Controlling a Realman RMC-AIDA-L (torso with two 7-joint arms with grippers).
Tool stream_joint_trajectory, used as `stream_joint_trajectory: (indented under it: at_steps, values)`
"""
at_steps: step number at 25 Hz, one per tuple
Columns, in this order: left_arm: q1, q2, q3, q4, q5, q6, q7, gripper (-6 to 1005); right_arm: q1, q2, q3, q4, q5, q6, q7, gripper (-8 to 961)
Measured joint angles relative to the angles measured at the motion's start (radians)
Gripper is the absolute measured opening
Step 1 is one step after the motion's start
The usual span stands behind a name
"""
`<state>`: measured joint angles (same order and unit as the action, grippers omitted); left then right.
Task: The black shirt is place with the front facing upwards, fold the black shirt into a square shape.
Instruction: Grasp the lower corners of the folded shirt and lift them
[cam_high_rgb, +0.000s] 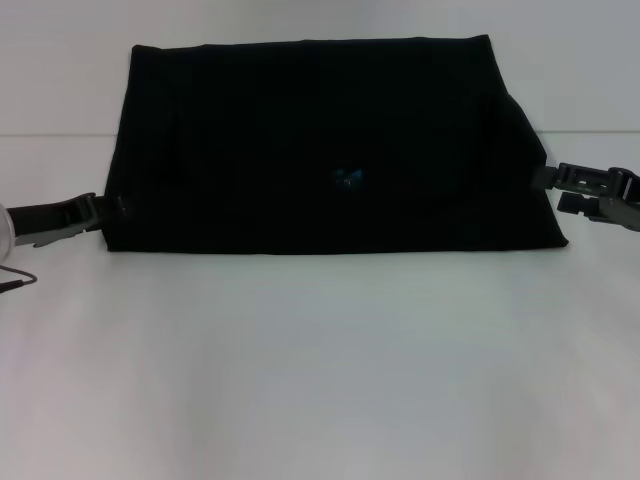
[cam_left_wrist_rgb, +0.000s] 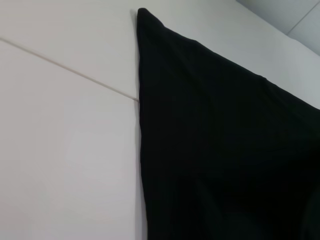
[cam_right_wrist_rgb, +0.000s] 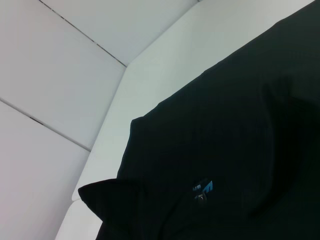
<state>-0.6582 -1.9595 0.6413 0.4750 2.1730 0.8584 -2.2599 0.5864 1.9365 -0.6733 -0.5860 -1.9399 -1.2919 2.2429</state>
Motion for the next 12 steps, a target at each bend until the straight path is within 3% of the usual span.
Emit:
stream_joint_trajectory:
  at_steps: [12]
  values:
    - [-0.009,-0.004,0.015,-0.035,0.004,-0.021,0.007,568,-0.005,-0.001,0.001,0.011,0.0,0.006,0.0,885]
